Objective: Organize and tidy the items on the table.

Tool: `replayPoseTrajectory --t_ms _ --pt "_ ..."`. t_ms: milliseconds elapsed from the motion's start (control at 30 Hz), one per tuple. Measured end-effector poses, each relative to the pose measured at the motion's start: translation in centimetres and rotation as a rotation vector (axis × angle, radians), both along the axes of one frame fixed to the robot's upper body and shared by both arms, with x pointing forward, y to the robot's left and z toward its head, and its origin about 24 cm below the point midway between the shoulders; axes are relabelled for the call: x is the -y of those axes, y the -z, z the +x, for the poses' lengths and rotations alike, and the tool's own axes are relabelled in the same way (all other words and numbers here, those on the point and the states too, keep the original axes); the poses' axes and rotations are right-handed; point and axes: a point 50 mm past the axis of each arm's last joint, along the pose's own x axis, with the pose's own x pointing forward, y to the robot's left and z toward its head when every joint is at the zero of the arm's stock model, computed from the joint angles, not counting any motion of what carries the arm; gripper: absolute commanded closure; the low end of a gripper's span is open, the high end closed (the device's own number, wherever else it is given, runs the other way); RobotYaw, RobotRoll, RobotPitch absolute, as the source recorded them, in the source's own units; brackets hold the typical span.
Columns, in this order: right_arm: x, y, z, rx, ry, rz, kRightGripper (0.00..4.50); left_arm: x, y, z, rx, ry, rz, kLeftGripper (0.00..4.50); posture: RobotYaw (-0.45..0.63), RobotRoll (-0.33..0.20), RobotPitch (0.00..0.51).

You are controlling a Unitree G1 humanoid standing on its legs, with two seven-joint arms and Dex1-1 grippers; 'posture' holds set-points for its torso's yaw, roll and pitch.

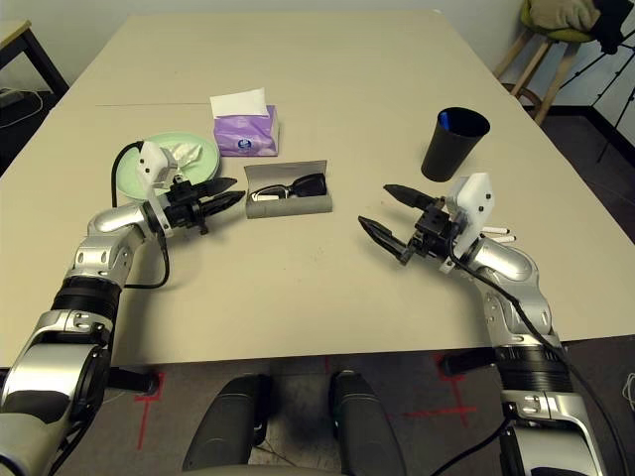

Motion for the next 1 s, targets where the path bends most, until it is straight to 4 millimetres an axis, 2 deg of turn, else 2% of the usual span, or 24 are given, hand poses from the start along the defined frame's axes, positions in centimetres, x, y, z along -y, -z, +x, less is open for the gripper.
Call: replayPoseTrajectory --t_ms 233,433,667,800,1000 --pt "-0.1 -0.1 0.0 -0.002 -0.002 0.008 0.00 -0.1 -0.6 1.3 0.011 -0.167 -0.041 4.47 0.15 0.000 0.148" --pt "0.0 -0.6 -0.1 0.000 -0.004 0.009 0.00 1.0 -1.0 2.5 0.011 -0.239 -0.075 4.47 0.14 0.000 0.156" --pt "0.0 -1.1 -0.1 -0.001 -0.002 0.008 0.00 3.0 -1.0 3.5 0.006 -0.243 -0.082 4.47 0.12 0.000 0.147" --pt "0.0 -1.2 -0.1 0.004 0.008 0.012 0.00 3.5 -0.9 3.8 -0.008 -0.227 -0.055 4.47 0.12 0.000 0.145" --pt "0.1 -1.5 -0.1 0.011 0.024 0.009 0.00 3.7 0.3 3.6 -0.065 -0.186 -0.022 4.47 0.10 0.000 0.143"
